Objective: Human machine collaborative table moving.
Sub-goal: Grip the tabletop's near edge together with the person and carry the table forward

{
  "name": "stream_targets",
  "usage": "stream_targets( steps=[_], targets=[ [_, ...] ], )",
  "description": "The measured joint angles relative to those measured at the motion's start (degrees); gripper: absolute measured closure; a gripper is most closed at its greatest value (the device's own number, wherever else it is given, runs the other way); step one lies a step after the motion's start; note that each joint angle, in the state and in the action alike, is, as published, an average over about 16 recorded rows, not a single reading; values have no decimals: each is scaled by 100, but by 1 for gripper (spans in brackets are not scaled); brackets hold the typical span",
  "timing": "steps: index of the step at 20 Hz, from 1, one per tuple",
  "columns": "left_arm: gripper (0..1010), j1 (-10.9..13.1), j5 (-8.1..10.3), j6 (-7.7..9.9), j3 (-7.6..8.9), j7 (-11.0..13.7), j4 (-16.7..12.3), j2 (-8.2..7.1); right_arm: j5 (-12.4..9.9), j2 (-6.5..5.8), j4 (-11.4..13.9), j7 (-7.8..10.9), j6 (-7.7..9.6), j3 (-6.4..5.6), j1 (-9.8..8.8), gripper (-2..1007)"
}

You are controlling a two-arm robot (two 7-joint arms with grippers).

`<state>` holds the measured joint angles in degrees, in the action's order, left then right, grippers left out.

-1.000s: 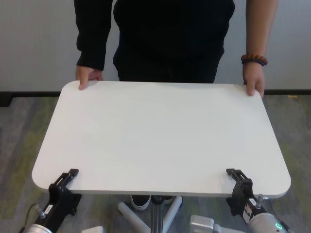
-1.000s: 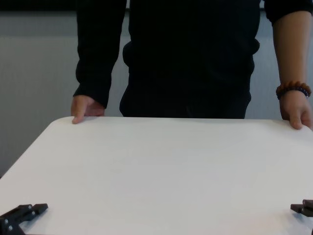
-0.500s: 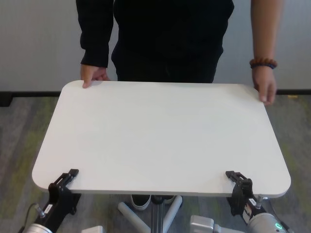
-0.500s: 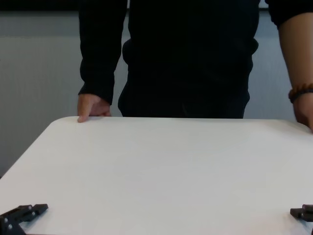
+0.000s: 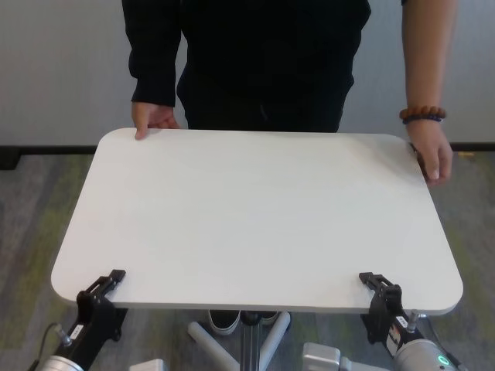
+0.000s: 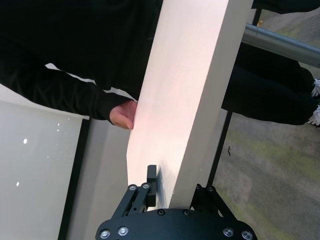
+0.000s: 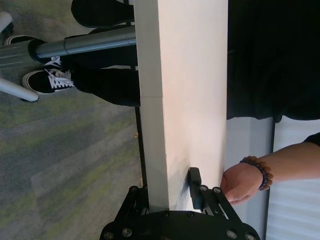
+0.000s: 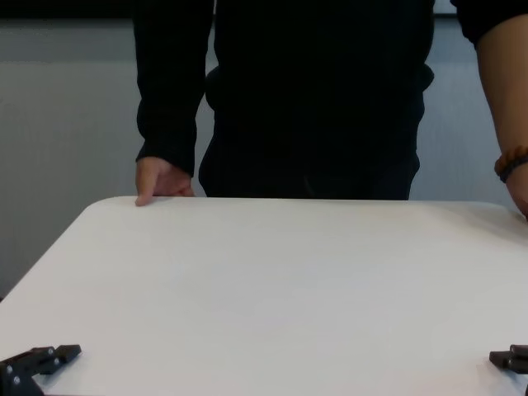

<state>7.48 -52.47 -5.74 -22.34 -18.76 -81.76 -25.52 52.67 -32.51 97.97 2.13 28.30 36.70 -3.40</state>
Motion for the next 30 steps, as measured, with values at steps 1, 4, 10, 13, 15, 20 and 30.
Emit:
stream_targets(
  steps=[1,4,10,13,15,20,30],
  targets=[
    [683,0,0,0,0,0,0,0,0,0,0,0,0,0,0,659],
    [700,0,0,0,0,0,0,0,0,0,0,0,0,0,0,659],
    [721,-1,-1,-2,-2,3,1,-1,3,0,1,5,-4,-1,2,659],
    [726,-9,-12,-16,-14,5,3,-9,15,0,2,24,-18,-3,5,659],
    [727,-17,-25,-27,-26,4,5,-14,27,0,5,42,-30,-5,8,659],
    [728,-51,-69,-60,-75,-5,16,-14,71,5,16,103,-74,-17,15,659],
    [729,-139,-145,-128,-173,-47,13,8,233,64,57,230,-202,-48,59,659]
  ],
)
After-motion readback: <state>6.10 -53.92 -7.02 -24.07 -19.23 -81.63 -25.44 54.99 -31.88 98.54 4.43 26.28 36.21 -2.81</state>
